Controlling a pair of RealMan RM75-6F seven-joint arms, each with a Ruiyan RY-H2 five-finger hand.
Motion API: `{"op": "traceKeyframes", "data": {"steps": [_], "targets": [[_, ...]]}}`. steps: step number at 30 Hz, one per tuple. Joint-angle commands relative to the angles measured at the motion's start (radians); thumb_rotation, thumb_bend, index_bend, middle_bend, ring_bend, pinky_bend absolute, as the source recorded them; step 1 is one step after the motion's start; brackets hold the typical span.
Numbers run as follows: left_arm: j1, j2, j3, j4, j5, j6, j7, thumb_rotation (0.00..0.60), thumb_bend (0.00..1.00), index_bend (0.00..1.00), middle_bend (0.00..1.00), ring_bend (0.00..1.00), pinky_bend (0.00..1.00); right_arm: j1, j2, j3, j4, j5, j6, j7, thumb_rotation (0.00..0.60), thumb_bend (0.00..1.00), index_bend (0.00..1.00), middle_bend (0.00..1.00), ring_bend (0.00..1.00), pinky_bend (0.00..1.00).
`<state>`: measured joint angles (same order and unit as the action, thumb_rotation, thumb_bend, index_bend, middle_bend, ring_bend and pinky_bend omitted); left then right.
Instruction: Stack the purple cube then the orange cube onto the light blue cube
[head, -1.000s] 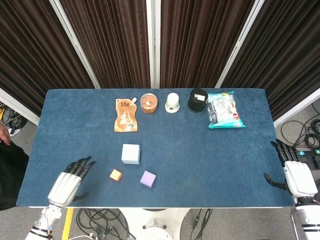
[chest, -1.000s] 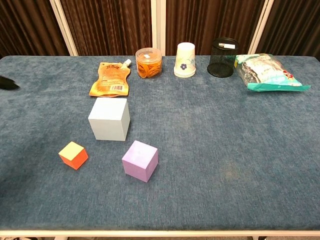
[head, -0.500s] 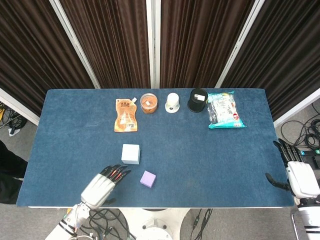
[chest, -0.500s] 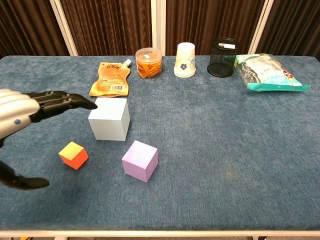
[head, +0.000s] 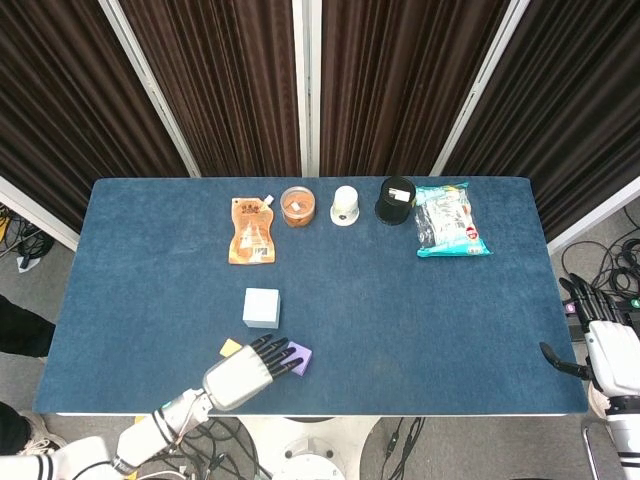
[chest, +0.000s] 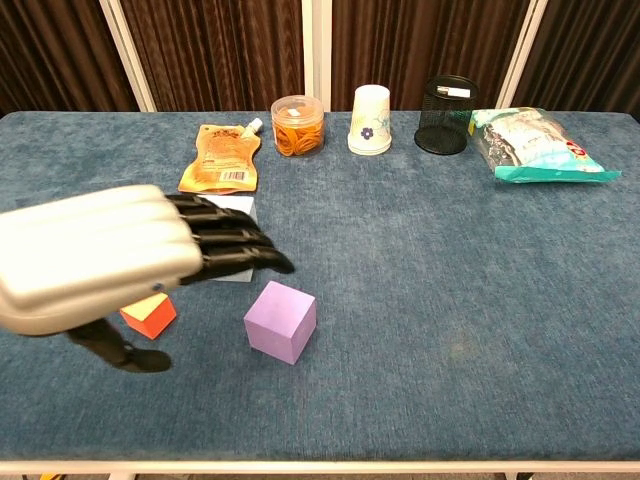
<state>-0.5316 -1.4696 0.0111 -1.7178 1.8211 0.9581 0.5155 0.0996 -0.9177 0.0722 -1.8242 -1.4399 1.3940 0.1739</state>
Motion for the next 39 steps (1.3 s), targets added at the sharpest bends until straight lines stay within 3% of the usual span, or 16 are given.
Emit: {"op": "traceKeyframes", "data": {"steps": [1, 16, 26, 39], "targets": [[-0.036, -0.03, -0.022, 0.011, -0.028, -0.043, 0.007, 0.6, 0.15, 0.2, 0.29, 0.17, 0.25, -0.003, 0.002, -0.001, -0.001, -0.006, 0.005, 0.004, 0.6, 0.18, 0.0, 0.0, 0.0, 0.0], [-0.146, -0.109, -0.103, 0.023, -0.266, -0.2, 0.116, 0.6, 0.21, 0.22, 0.34, 0.17, 0.24, -0.022, 0.018, -0.003, 0.011, -0.041, 0.046, 0.064, 0.6, 0.18, 0.0, 0.0, 0.0, 0.0], [-0.188, -0.167, -0.107, 0.083, -0.377, -0.215, 0.128, 0.6, 0.22, 0.24, 0.36, 0.18, 0.24, -0.024, 0.018, -0.006, 0.011, -0.049, 0.049, 0.065, 0.6, 0.18, 0.0, 0.0, 0.0, 0.0], [-0.227, -0.171, -0.079, 0.092, -0.432, -0.2, 0.144, 0.6, 0.24, 0.27, 0.42, 0.2, 0.24, -0.025, 0.017, -0.005, 0.013, -0.05, 0.05, 0.067, 0.6, 0.18, 0.0, 0.0, 0.0, 0.0]]}}
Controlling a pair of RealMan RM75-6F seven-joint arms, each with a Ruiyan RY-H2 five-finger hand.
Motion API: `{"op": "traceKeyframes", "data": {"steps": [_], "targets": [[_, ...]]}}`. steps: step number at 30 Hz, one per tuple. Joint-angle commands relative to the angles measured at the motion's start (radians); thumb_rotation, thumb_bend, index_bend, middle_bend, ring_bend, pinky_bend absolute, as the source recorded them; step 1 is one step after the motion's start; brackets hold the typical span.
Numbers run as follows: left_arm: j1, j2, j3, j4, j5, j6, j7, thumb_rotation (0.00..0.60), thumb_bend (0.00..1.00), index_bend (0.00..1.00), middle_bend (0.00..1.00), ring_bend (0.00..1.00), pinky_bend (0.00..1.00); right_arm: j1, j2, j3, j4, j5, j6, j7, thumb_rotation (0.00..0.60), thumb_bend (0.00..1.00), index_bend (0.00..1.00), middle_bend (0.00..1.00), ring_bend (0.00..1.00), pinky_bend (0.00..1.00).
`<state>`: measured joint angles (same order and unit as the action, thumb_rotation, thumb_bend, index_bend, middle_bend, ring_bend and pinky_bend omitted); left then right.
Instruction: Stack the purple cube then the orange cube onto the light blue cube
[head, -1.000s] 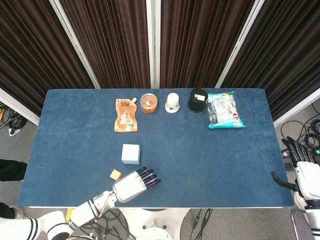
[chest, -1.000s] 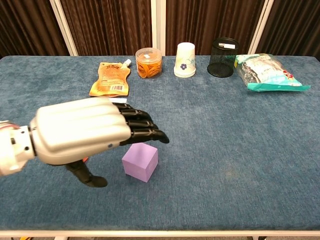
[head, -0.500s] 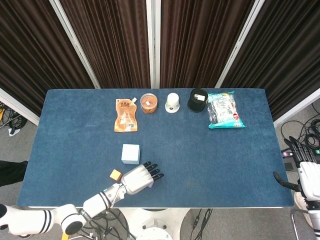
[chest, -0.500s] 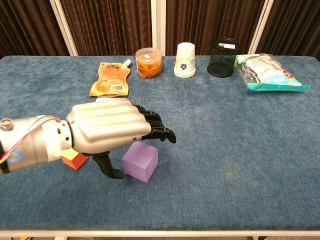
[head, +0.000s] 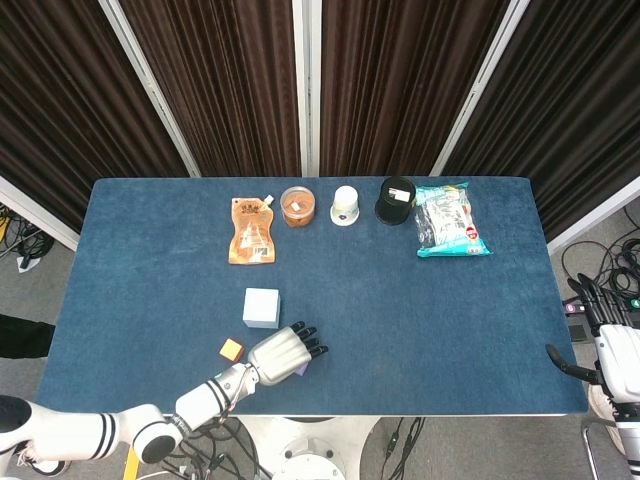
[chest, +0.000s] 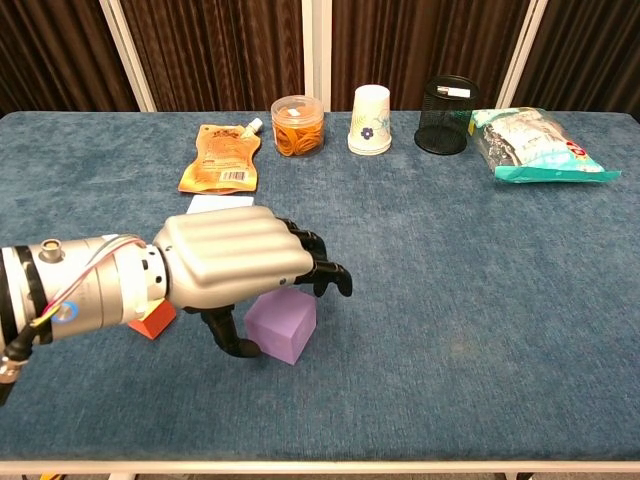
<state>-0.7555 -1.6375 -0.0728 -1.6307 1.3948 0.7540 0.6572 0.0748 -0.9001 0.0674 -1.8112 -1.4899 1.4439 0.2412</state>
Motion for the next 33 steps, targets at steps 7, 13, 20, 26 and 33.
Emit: {"op": "traceKeyframes", "data": {"steps": [7, 13, 20, 26, 33], "targets": [[-0.012, -0.014, 0.021, 0.028, -0.032, 0.024, 0.022, 0.6, 0.25, 0.29, 0.46, 0.22, 0.25, 0.001, 0.001, 0.001, 0.0, 0.002, -0.003, 0.002, 0.6, 0.18, 0.0, 0.0, 0.0, 0.0], [-0.021, -0.017, 0.029, 0.027, -0.033, 0.044, 0.018, 0.6, 0.25, 0.31, 0.49, 0.23, 0.25, 0.003, 0.002, 0.001, -0.001, 0.003, -0.006, 0.002, 0.6, 0.18, 0.0, 0.0, 0.0, 0.0], [-0.026, -0.014, 0.042, 0.019, -0.023, 0.068, 0.01, 0.6, 0.26, 0.34, 0.54, 0.25, 0.26, 0.004, 0.0, 0.001, -0.001, 0.006, -0.009, -0.004, 0.6, 0.18, 0.0, 0.0, 0.0, 0.0], [-0.031, 0.013, 0.031, -0.032, -0.045, 0.081, -0.003, 0.6, 0.26, 0.34, 0.54, 0.25, 0.27, 0.003, -0.004, 0.001, 0.001, 0.008, -0.01, -0.008, 0.6, 0.18, 0.0, 0.0, 0.0, 0.0], [-0.05, 0.102, -0.008, -0.177, -0.142, 0.096, 0.056, 0.6, 0.26, 0.34, 0.54, 0.25, 0.27, 0.005, -0.001, 0.002, -0.001, 0.011, -0.012, -0.006, 0.6, 0.18, 0.0, 0.0, 0.0, 0.0]]}}
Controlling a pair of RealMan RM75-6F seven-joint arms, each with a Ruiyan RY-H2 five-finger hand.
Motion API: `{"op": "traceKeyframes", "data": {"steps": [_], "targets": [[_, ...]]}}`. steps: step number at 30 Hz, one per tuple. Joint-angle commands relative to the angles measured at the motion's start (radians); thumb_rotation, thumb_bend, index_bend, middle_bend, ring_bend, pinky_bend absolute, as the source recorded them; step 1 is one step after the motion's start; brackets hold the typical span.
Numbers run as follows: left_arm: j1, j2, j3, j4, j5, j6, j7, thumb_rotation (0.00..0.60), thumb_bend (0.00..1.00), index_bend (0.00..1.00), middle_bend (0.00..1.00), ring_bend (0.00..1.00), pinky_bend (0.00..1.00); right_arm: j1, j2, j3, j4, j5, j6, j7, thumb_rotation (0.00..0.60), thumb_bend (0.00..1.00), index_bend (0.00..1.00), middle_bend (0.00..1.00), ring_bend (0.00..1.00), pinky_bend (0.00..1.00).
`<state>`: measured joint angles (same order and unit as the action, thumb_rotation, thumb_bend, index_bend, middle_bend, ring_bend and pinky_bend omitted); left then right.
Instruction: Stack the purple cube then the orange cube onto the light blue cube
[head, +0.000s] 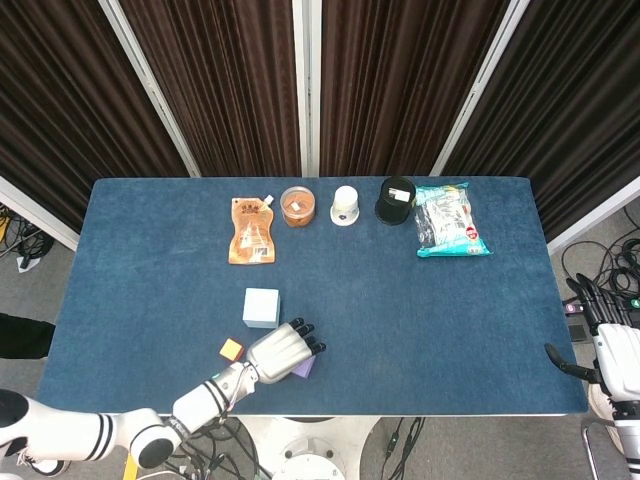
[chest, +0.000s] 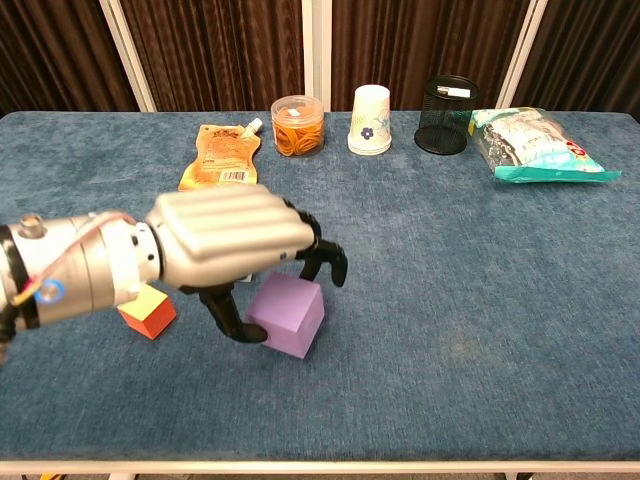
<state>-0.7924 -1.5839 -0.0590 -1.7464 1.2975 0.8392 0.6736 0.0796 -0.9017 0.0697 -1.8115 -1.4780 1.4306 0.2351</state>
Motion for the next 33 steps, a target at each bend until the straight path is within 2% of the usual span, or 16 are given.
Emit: {"op": "traceKeyframes", "data": {"steps": [1, 7, 12, 18, 25, 33], "targets": [[-0.019, 0.069, -0.032, -0.087, -0.064, 0.016, 0.054, 0.6, 0.26, 0.34, 0.54, 0.25, 0.27, -0.001, 0.001, 0.0, -0.001, -0.003, 0.002, 0.001, 0.6, 0.18, 0.0, 0.0, 0.0, 0.0], [-0.058, 0.18, -0.098, -0.186, -0.199, 0.037, 0.101, 0.6, 0.26, 0.36, 0.55, 0.25, 0.27, 0.001, -0.002, -0.003, -0.002, -0.006, -0.001, -0.007, 0.6, 0.18, 0.0, 0.0, 0.0, 0.0], [-0.108, 0.287, -0.163, -0.225, -0.383, 0.036, 0.097, 0.6, 0.27, 0.39, 0.57, 0.26, 0.27, 0.003, -0.007, -0.003, -0.004, -0.004, -0.005, -0.024, 0.6, 0.18, 0.0, 0.0, 0.0, 0.0], [-0.146, 0.322, -0.143, -0.192, -0.516, 0.05, 0.097, 0.6, 0.27, 0.39, 0.57, 0.26, 0.27, 0.006, -0.013, -0.004, -0.009, -0.003, -0.01, -0.043, 0.6, 0.18, 0.0, 0.0, 0.0, 0.0], [-0.159, 0.291, -0.083, -0.102, -0.498, 0.042, 0.065, 0.6, 0.27, 0.39, 0.57, 0.26, 0.27, 0.011, -0.019, -0.004, -0.01, 0.002, -0.017, -0.062, 0.6, 0.18, 0.0, 0.0, 0.0, 0.0], [-0.15, 0.245, -0.032, -0.061, -0.383, 0.04, 0.004, 0.6, 0.27, 0.39, 0.57, 0.26, 0.26, 0.021, -0.018, -0.003, -0.011, 0.015, -0.04, -0.062, 0.6, 0.18, 0.0, 0.0, 0.0, 0.0]]}}
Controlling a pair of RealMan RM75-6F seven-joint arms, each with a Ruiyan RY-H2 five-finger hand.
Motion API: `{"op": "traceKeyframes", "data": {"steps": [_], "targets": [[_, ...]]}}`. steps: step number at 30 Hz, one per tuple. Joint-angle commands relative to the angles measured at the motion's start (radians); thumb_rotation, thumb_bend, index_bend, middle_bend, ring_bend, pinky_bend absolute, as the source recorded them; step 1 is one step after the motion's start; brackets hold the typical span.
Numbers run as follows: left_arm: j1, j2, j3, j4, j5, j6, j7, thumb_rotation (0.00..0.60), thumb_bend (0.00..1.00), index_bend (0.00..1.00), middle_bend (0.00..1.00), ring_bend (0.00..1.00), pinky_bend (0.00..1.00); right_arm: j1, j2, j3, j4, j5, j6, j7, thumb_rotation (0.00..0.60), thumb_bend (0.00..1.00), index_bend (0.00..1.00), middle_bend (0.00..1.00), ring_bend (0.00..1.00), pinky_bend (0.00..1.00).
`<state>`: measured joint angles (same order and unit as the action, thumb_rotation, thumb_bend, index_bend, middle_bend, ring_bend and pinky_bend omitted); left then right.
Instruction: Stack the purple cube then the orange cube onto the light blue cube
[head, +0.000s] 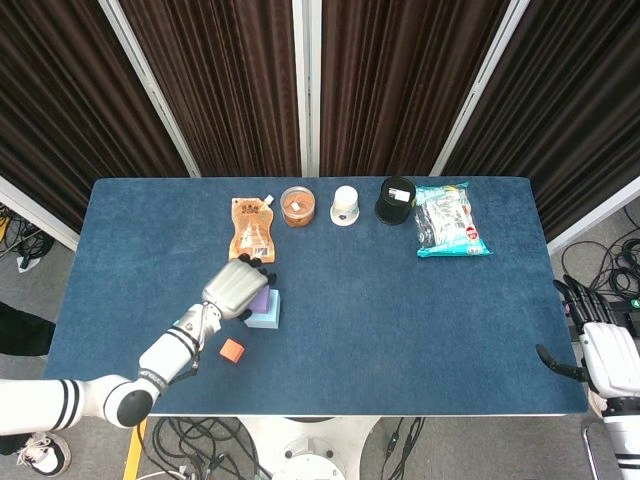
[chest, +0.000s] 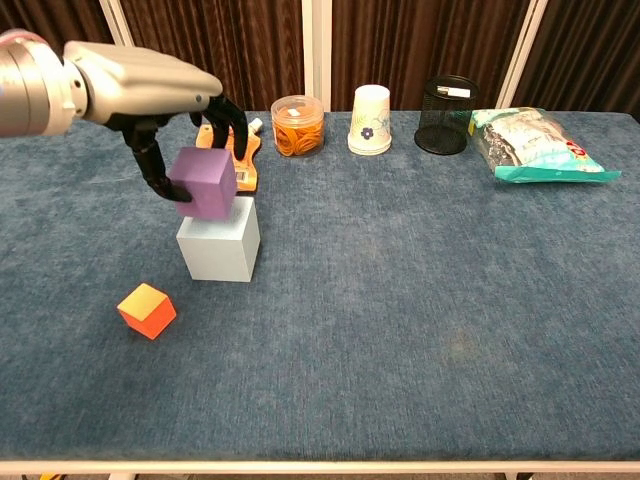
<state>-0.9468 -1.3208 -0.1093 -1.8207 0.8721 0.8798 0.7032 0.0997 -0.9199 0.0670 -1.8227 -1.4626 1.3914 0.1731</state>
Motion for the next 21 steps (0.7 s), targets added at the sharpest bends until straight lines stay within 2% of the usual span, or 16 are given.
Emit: {"op": "traceKeyframes", "data": {"steps": [1, 21], "targets": [[0.005, -0.023, 0.021, 0.015, 0.056, -0.001, -0.035, 0.6, 0.27, 0.39, 0.57, 0.26, 0.26, 0.001, 0.001, -0.001, 0.0, 0.001, -0.003, 0.0, 0.6, 0.18, 0.0, 0.0, 0.0, 0.0], [-0.017, -0.024, 0.043, 0.073, 0.063, -0.029, -0.11, 0.6, 0.27, 0.39, 0.57, 0.26, 0.26, 0.006, -0.001, -0.001, -0.001, 0.015, -0.015, -0.009, 0.6, 0.18, 0.0, 0.0, 0.0, 0.0]]}}
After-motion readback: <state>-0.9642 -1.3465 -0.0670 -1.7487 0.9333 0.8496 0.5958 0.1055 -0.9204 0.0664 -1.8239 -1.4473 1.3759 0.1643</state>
